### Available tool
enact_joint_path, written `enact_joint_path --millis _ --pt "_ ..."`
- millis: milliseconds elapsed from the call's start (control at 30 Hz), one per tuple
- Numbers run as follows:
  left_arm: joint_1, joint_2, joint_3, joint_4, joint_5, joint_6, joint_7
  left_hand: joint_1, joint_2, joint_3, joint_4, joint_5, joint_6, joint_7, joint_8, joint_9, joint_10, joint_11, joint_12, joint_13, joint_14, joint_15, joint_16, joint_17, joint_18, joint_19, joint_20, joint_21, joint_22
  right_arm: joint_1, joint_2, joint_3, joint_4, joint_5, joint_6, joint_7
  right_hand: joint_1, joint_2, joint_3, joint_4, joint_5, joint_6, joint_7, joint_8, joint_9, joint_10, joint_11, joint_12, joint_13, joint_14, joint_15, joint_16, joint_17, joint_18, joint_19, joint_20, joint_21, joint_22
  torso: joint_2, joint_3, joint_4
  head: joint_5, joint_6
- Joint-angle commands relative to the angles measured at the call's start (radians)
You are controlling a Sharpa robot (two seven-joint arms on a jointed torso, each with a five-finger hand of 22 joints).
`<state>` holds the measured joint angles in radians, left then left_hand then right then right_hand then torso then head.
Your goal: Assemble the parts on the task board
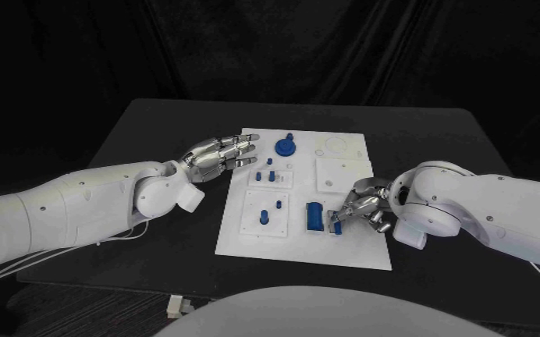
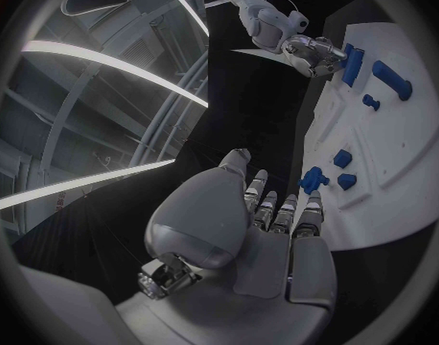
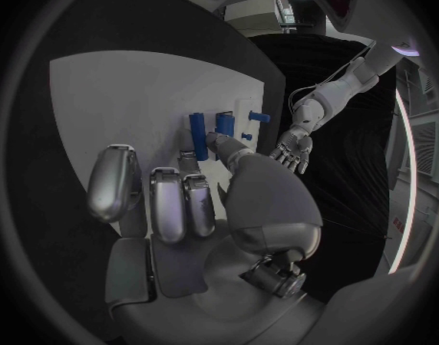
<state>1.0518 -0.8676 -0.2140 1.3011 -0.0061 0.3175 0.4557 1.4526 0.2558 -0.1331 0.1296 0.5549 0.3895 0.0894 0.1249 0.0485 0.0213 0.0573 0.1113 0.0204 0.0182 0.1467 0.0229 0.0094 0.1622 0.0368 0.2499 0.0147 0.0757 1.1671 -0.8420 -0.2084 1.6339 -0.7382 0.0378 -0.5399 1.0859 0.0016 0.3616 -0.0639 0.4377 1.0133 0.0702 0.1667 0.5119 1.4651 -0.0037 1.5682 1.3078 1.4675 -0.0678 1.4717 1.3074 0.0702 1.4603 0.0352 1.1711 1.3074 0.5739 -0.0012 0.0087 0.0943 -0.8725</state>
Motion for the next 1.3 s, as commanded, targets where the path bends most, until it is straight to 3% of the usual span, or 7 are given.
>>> enact_joint_path --millis 33,733,967,1133,1300 --pt "-0.002 0.001 0.001 0.001 0.004 0.014 0.009 0.003 0.008 0.006 0.001 0.005 -0.004 0.004 0.004 0.001 0.002 0.008 0.005 0.001 0.001 0.003 0.006 0.001 0.016 0.002 0.008 0.005 0.0 -0.003 0.004 0.001 0.001 0.004 -0.001 -0.007 -0.007 0.005 -0.006 0.0 -0.01 -0.008 0.001 0.007 -0.002 0.106 -0.005 0.003 0.263 0.057 -0.008 -0.006 0.002 0.014 -0.008 -0.002 -0.005 0.15 0.0 -0.0001 0.0 0.001 0.0" --pt "-0.002 0.003 0.001 -0.001 0.004 0.018 0.006 0.003 0.008 0.01 -0.001 0.005 -0.004 0.006 0.005 0.001 0.003 0.01 0.004 0.001 0.0 0.003 0.006 0.001 0.016 0.002 0.008 0.005 -0.001 -0.003 0.017 0.001 -0.013 0.004 0.002 -0.01 -0.052 0.011 -0.051 0.067 -0.102 -0.017 0.002 0.018 -0.013 0.106 -0.004 0.003 0.263 0.057 -0.007 -0.006 0.001 0.014 -0.008 -0.001 -0.011 0.149 0.0 -0.0001 0.0001 0.002 0.0" --pt "-0.003 0.004 0.001 -0.001 0.004 0.02 0.005 0.003 0.008 0.01 -0.001 0.005 -0.004 0.006 0.005 0.001 0.003 0.01 0.004 0.001 0.0 0.003 0.006 0.001 0.016 0.002 0.008 0.005 -0.001 -0.003 0.018 0.001 -0.014 0.0 0.012 -0.014 -0.07 0.002 -0.077 0.096 -0.166 -0.021 0.002 0.022 -0.022 0.106 -0.003 0.003 0.263 0.057 -0.006 -0.006 0.001 0.014 -0.008 0.0 -0.014 0.149 0.0 -0.0001 0.0 0.002 0.0" --pt "-0.003 0.004 0.001 -0.002 0.004 0.021 0.005 0.003 0.008 0.01 -0.001 0.005 -0.004 0.006 0.005 0.001 0.003 0.01 0.004 0.001 0.0 0.003 0.006 0.001 0.016 0.002 0.008 0.005 -0.001 -0.003 0.019 0.001 -0.014 -0.004 0.018 -0.017 -0.078 -0.018 -0.111 0.108 -0.195 -0.021 0.004 0.026 -0.026 0.106 -0.002 0.003 0.263 0.057 -0.005 -0.006 0.002 0.014 -0.007 0.0 -0.014 0.149 0.0 0.0001 0.0002 0.002 0.0" --pt "-0.003 0.004 0.001 -0.002 0.004 0.02 0.004 0.003 0.008 0.01 -0.001 0.005 -0.004 0.006 0.005 0.001 0.003 0.01 0.004 0.001 0.0 0.003 0.006 0.001 0.016 0.002 0.008 0.005 -0.001 -0.003 0.019 0.001 -0.012 -0.012 0.023 -0.02 -0.076 -0.025 -0.155 0.124 -0.275 -0.022 0.004 0.032 -0.032 0.106 -0.001 0.003 0.263 0.057 -0.005 -0.006 0.002 0.014 -0.006 0.001 -0.012 0.15 0.0 -0.0001 0.0002 0.002 0.0"
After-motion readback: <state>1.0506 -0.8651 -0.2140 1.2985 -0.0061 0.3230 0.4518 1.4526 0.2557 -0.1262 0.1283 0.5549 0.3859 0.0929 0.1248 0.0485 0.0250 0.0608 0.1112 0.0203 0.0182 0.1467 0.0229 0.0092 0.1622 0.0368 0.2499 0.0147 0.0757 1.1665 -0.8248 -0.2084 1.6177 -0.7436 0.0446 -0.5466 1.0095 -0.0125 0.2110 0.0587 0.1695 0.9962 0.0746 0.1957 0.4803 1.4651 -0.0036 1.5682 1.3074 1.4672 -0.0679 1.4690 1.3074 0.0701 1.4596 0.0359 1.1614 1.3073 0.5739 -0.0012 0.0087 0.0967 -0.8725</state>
